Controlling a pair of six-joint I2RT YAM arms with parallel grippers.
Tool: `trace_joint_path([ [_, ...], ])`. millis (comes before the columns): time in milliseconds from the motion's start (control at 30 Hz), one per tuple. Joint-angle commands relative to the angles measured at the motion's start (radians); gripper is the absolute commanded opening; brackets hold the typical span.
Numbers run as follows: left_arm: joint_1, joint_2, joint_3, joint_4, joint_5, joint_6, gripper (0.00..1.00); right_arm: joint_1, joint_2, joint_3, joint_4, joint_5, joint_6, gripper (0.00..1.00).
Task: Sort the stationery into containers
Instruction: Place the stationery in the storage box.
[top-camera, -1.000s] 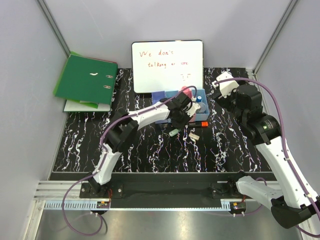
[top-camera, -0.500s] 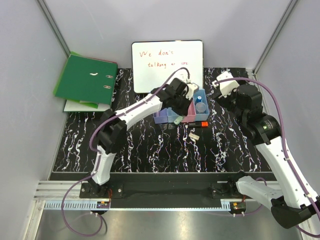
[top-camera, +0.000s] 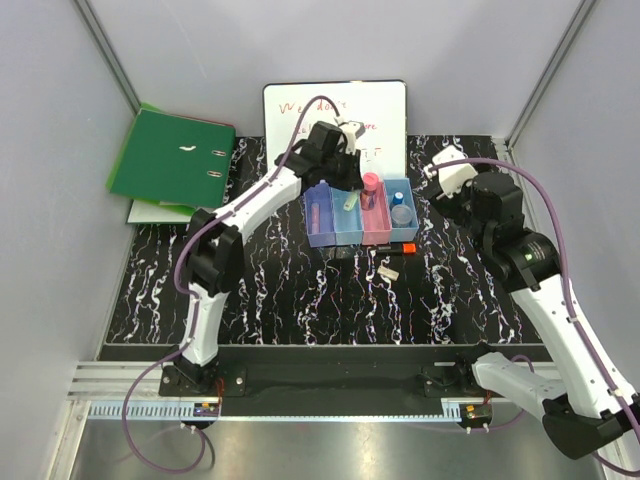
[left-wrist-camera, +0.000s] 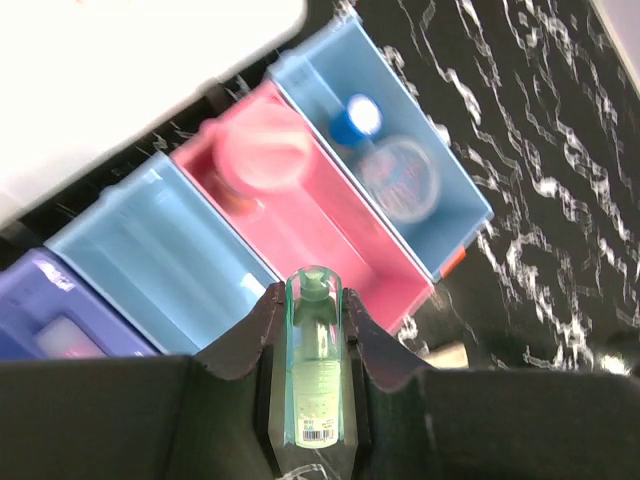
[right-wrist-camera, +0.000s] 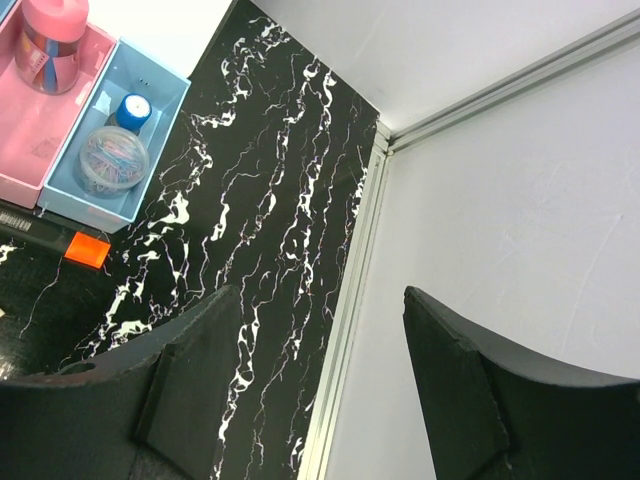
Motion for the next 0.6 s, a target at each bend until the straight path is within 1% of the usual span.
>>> trace_joint_path([
  [0, 0.041, 0.052, 0.047, 0.085, 0.03, -0.074, 0.0, -0.004, 0.016, 0.008, 0.028, 0.005, 0.0, 0.74],
  [167, 0.058, 0.098, 0.038, 0.091, 0.001, -0.098, 0.0, -0.004, 0.03, 0.01, 0.032, -0.003, 0.003, 0.74],
  [567, 0.056, 0.158, 0.049, 0.094, -0.039, -0.097, 0.0, -0.004, 0.019, 0.005, 0.039, -0.001, 0.008, 0.74],
])
